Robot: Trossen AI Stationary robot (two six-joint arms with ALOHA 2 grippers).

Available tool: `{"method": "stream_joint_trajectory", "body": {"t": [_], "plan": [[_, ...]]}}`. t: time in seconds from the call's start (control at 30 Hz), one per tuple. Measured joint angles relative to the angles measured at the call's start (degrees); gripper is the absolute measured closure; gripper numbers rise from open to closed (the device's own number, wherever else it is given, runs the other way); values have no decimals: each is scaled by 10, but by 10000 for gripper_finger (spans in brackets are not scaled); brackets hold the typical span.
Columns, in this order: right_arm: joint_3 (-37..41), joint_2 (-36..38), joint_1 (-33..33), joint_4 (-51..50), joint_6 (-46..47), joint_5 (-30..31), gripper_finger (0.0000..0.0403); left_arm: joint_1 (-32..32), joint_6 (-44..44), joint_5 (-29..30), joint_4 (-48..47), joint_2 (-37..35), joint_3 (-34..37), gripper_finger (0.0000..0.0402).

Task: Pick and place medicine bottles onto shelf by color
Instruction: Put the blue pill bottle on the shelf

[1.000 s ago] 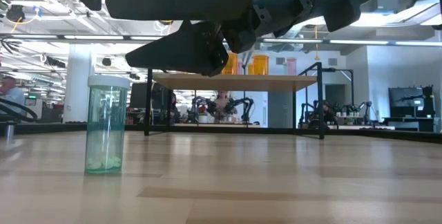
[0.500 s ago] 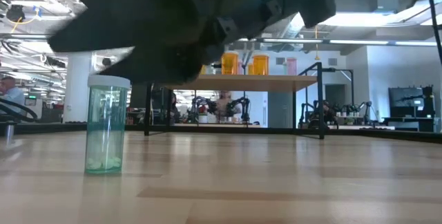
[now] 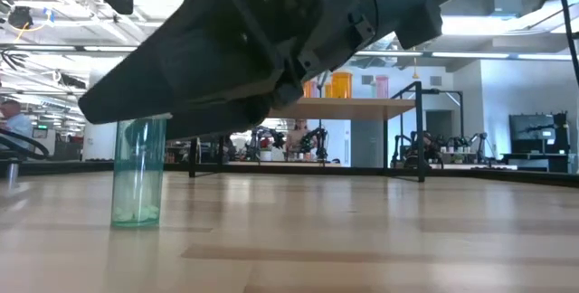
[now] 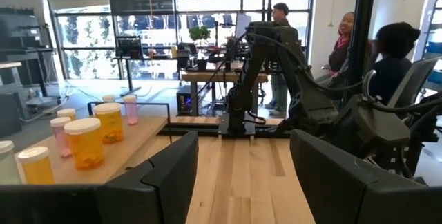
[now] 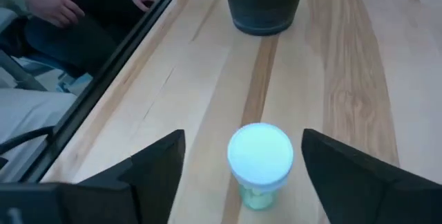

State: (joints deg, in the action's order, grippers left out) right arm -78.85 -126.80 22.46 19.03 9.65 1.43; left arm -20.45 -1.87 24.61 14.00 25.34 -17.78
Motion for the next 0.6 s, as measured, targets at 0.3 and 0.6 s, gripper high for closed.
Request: {"method": "stream_joint_trajectory", "body": {"t": [0.3,0.6], "plan": [[0,0,0,-2,0,0,136,0,0,1,0,0,0,182],[0,0,-1,-3,0,0,172,0,0,2,0,0,0,182]]}}
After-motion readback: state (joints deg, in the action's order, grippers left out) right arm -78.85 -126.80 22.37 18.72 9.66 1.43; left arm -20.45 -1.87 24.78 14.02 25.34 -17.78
